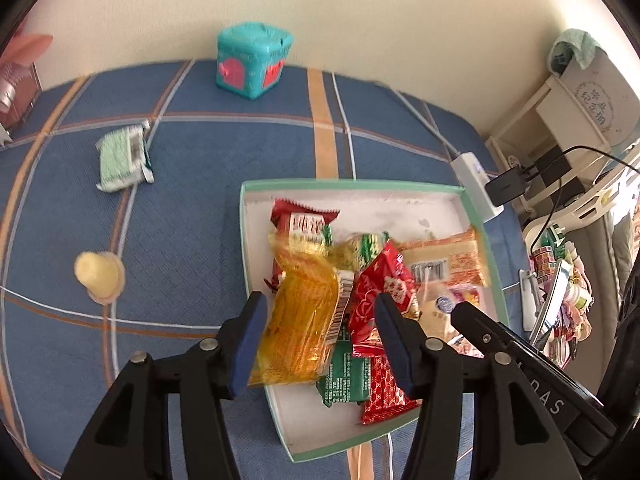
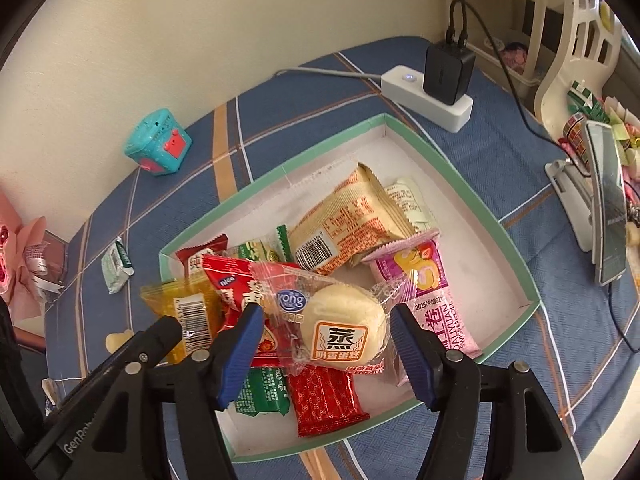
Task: Organize snacks
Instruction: 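Lower both packs into the tray and open both tools, then withdraw both tools toward the pudding cup and green biscuit pack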
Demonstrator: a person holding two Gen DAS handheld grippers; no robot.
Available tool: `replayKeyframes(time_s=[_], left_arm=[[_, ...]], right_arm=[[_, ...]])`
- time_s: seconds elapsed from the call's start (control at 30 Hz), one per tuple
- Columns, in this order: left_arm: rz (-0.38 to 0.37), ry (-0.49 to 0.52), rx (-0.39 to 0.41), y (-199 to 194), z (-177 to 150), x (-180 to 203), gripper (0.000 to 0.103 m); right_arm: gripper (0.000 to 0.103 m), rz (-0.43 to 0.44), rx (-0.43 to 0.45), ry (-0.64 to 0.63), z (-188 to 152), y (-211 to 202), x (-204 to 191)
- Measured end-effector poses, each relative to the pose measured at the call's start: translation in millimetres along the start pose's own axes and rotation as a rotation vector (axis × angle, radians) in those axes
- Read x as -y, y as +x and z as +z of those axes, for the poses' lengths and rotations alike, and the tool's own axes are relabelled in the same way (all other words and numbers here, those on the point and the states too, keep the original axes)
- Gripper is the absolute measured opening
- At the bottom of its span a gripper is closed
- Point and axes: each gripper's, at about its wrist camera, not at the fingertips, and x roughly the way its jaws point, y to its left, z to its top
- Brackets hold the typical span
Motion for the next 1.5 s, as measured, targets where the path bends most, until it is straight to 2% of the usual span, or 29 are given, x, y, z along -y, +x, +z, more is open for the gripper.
replayKeyframes(time_s=[0.17, 0.27, 0.37, 0.47, 0.53, 0.6, 0.8, 0.87, 1.03, 1.3, 1.5], left_arm=[[0.051, 0.027, 0.070, -29, 7, 3, 0.059], [0.112, 0.048, 0.107, -41, 10, 3, 0.072], [0.156, 0.060, 0.136, -51, 12, -1, 0.073], [0.197, 0.065, 0.159, -57, 13, -5, 0.074], [0.224, 0.064, 0.177, -61, 14, -9, 0.088], [0.246, 0.066, 0.199, -64, 15, -12, 0.091], [0.323, 0.075, 0.257, -69, 15, -19, 0.094], [0.345, 0.074, 0.273, -70, 15, -22, 0.095], [0.411, 0.086, 0.302, -71, 15, -28, 0.095], [0.391, 0.005, 0.315, -79, 14, -48, 0.095], [0.426, -0.024, 0.315, -88, 16, -71, 0.095]], right_arm=[[0.069, -0.015, 0.071, -0.035, 2, -27, -7], [0.069, -0.023, 0.107, -0.057, 2, -41, -13], [0.072, -0.036, 0.136, -0.078, 2, -51, -17], [0.079, -0.041, 0.152, -0.089, 2, -57, -19], [0.085, -0.038, 0.155, -0.093, 2, -58, -19], [0.090, -0.033, 0.156, -0.095, 2, -58, -20], [0.094, -0.040, 0.153, -0.104, 1, -55, -20], [0.103, -0.044, 0.150, -0.109, 1, -53, -20], [0.103, -0.053, 0.164, -0.138, 0, -53, -24], [0.103, -0.058, 0.171, -0.184, -4, -51, -38], [0.103, -0.056, 0.166, -0.221, -10, -47, -55]])
